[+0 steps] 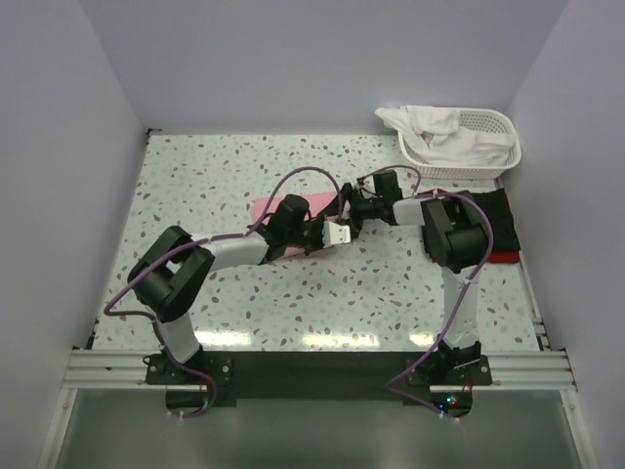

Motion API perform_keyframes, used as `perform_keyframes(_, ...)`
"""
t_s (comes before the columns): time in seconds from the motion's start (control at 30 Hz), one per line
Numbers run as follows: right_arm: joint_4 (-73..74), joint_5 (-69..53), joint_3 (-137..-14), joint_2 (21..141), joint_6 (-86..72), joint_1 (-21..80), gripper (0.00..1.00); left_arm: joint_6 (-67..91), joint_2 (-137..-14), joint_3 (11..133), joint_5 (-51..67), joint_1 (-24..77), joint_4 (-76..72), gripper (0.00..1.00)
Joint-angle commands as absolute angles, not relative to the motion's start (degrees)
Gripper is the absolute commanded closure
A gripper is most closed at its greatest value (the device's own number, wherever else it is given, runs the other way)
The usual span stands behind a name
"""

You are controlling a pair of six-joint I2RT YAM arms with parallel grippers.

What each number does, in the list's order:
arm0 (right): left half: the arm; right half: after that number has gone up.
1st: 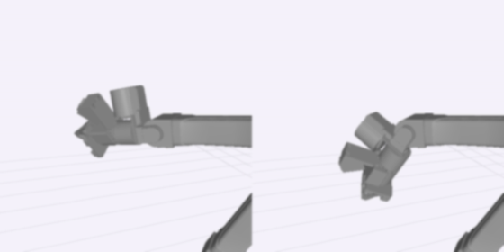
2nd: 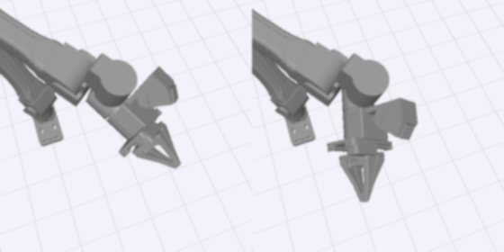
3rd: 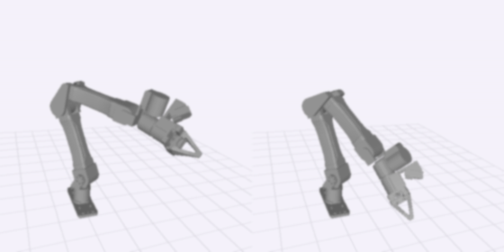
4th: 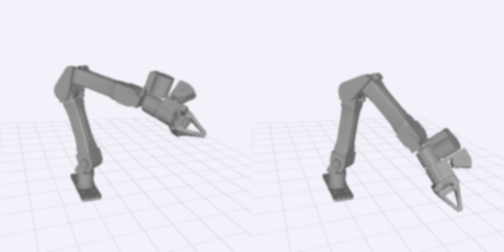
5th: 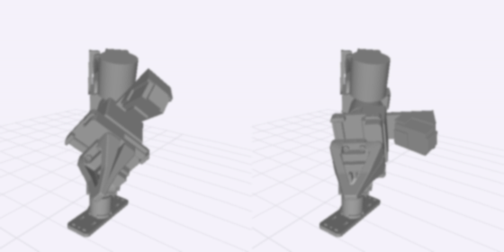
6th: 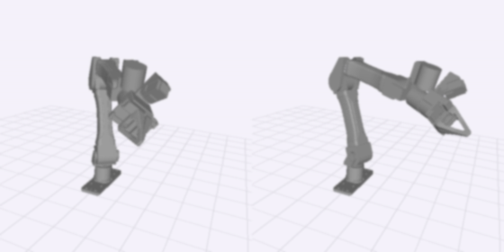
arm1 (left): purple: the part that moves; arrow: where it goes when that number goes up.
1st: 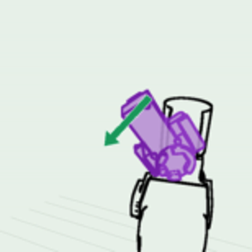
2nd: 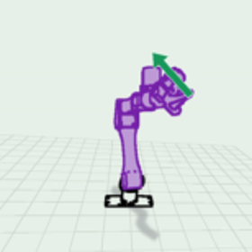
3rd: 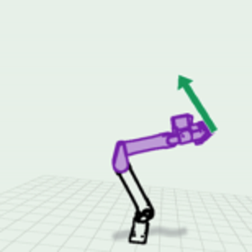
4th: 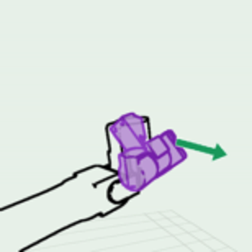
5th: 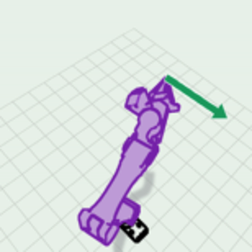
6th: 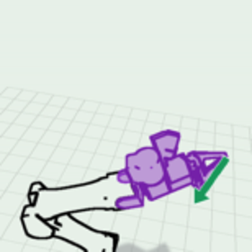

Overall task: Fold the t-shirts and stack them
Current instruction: Neatly place the folded tshirt to the corner

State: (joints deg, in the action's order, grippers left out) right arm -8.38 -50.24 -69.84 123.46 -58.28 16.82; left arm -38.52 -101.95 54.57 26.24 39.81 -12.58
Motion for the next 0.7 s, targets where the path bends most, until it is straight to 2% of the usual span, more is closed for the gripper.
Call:
perform_keyframes(0.0, -9.3, -40.5, -69.7, 128.6, -59.1, 17.9, 0.23, -35.7, -98.9, 56.9, 28.3, 39.6, -13.4, 1.00)
perform_keyframes(0.1, -10.3, -39.5, -70.4, 130.2, -60.7, 17.9, 0.32, -35.3, -98.6, 57.0, 28.1, 39.7, -13.5, 1.00)
perform_keyframes(0.2, -10.0, -39.0, -71.5, 130.8, -61.0, 18.0, 0.47, -35.1, -98.4, 57.2, 27.9, 39.6, -12.8, 1.00)
perform_keyframes(0.23, -9.4, -38.9, -72.2, 130.8, -59.8, 17.9, 0.64, -34.9, -98.2, 57.4, 27.9, 39.6, -12.7, 1.00)
perform_keyframes(0.27, -8.3, -38.9, -73.0, 130.7, -58.4, 17.8, 0.74, -34.6, -98.1, 57.7, 27.4, 39.6, -12.4, 0.96)
perform_keyframes(0.3, -3.4, -38.8, -74.1, 130.4, -56.4, 17.8, 0.84, -33.0, -98.0, 58.4, 26.6, 39.6, -11.6, 0.89)
perform_keyframes(0.33, -0.2, -37.9, -76.9, 129.5, -50.8, 17.8, 1.00, -31.9, -97.8, 59.0, 26.0, 39.6, -10.6, 0.81)
perform_keyframes(0.37, 4.4, -37.4, -78.4, 128.9, -47.4, 17.7, 1.00, -31.2, -97.6, 60.5, 24.6, 39.6, -7.4, 0.67)
perform_keyframes(0.43, 14.1, -35.8, -81.0, 125.5, -38.2, 17.4, 1.00, -28.9, -96.1, 61.4, 23.3, 39.2, -4.1, 0.56)
perform_keyframes(0.47, 16.8, -33.9, -81.6, 123.9, -35.2, 17.1, 1.00, -28.0, -95.1, 61.5, 22.8, 38.9, -1.9, 0.47)
perform_keyframes(0.53, 26.2, -32.0, -84.3, 120.4, -26.0, 16.8, 1.00, -25.3, -92.1, 61.2, 22.6, 37.5, -0.2, 0.35)
perform_keyframes(0.57, 29.7, -30.1, -85.5, 119.5, -23.1, 16.4, 1.00, -24.4, -91.2, 61.1, 22.1, 36.8, 2.3, 0.19)
perform_keyframes(0.63, 37.9, -28.2, -87.5, 117.3, -16.2, 15.6, 1.00, -24.1, -89.1, 61.5, 20.5, 36.5, 4.5, 0.03)
perform_keyframes(0.67, 40.0, -27.3, -88.0, 115.3, -14.2, 14.4, 1.00, -23.8, -88.8, 62.4, 19.3, 36.3, 6.8, 0.00)
